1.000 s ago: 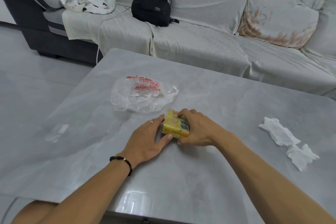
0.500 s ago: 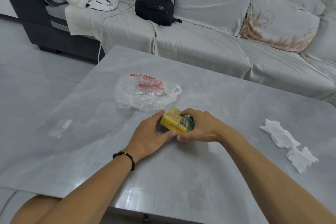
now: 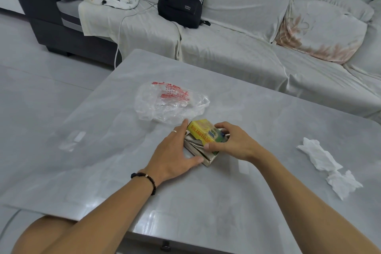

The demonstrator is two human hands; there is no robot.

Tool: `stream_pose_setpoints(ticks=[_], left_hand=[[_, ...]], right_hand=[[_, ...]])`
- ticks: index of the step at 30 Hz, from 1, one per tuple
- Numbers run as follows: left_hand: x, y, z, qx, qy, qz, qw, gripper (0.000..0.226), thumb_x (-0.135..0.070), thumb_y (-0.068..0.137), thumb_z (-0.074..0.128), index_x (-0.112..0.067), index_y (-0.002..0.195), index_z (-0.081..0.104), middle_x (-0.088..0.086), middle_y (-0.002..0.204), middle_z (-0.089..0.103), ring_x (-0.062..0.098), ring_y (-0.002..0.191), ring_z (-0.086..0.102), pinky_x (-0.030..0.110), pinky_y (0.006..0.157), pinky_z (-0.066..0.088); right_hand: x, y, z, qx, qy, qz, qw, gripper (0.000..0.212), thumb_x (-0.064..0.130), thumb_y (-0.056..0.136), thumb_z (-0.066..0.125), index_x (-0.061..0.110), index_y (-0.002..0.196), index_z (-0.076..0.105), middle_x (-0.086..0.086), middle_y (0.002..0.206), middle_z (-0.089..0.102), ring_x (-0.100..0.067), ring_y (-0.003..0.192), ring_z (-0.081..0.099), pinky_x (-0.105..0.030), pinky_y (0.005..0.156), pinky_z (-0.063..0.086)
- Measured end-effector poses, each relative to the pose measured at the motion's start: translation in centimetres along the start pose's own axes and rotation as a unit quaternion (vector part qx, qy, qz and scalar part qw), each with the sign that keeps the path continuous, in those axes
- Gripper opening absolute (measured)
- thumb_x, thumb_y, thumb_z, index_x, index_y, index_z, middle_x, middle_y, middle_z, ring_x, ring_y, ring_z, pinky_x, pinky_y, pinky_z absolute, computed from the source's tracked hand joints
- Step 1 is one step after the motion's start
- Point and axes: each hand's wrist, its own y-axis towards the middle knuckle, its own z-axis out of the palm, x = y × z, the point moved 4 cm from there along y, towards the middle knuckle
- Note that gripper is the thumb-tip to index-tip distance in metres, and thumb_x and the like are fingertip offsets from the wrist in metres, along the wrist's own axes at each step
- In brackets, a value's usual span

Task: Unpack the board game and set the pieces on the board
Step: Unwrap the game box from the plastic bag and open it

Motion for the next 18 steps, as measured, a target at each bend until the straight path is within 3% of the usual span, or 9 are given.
stream_pose_setpoints(ticks=[3,6,7,10,14,18], left_hand=[[-0.4,-0.1,0.1,-0.006,0.012,0.004,1.0,0.123,-0.063,0.065,0.073,-0.032,0.15,-0.01,-0.009,0.153,0.025,0.01,0.136,0.032,0.035,0.107,0.039],[-1.1,-0.1,0.2,-0.011,0.041,0.024,0.999,0.121,-0.062,0.065,0.075,-0.028,0.151,-0.004,-0.009,0.154,0.02,0.011,0.136,0.031,0.032,0.107,0.037],[-1.4,0.0,0.2,-0.01,0.053,0.035,0.998,0.117,-0.06,0.066,0.075,-0.027,0.151,0.001,-0.009,0.154,0.019,0.012,0.136,0.03,0.03,0.107,0.035],[-2.1,0.2,0.4,0.006,0.099,0.059,0.993,0.104,-0.062,0.07,0.071,-0.029,0.15,0.012,-0.01,0.154,0.015,0.013,0.136,0.028,0.028,0.107,0.031],[-2.3,0.4,0.7,0.041,0.124,0.047,0.99,0.099,-0.066,0.069,0.066,-0.031,0.148,0.018,-0.011,0.154,0.013,0.015,0.131,0.033,0.027,0.104,0.036],[-2.7,0.6,1.0,0.04,0.159,0.041,0.986,0.102,-0.069,0.068,0.065,-0.029,0.149,0.017,-0.01,0.154,0.013,0.016,0.129,0.034,0.027,0.104,0.034]], right_hand=[[-0.4,-0.1,-0.4,-0.02,0.06,0.006,0.998,0.068,0.053,0.075,0.074,0.026,0.133,0.052,0.002,0.121,0.055,-0.013,0.11,0.054,-0.024,0.086,0.042],[-0.5,-0.4,-0.8,-0.021,0.145,0.009,0.989,0.037,0.045,0.086,0.066,0.025,0.116,0.063,0.0,0.109,0.065,-0.007,0.09,0.062,-0.02,0.074,0.047],[-0.6,-0.4,-1.0,-0.031,0.163,0.011,0.986,0.029,0.044,0.088,0.064,0.023,0.107,0.067,-0.001,0.101,0.066,-0.009,0.083,0.061,-0.024,0.075,0.049],[-1.8,0.1,-2.2,-0.116,0.206,0.049,0.97,0.043,0.05,0.09,0.055,0.008,0.096,0.065,-0.006,0.084,0.058,-0.019,0.077,0.057,-0.044,0.08,0.056],[-3.9,0.2,-4.1,-0.236,0.239,0.103,0.936,0.043,0.045,0.098,0.043,0.005,0.103,0.058,-0.009,0.092,0.06,-0.028,0.084,0.064,-0.038,0.065,0.06],[-6.3,0.6,-4.9,-0.275,0.149,0.161,0.936,0.054,0.054,0.094,0.031,0.009,0.097,0.06,-0.007,0.094,0.061,-0.031,0.088,0.062,-0.05,0.08,0.056]])
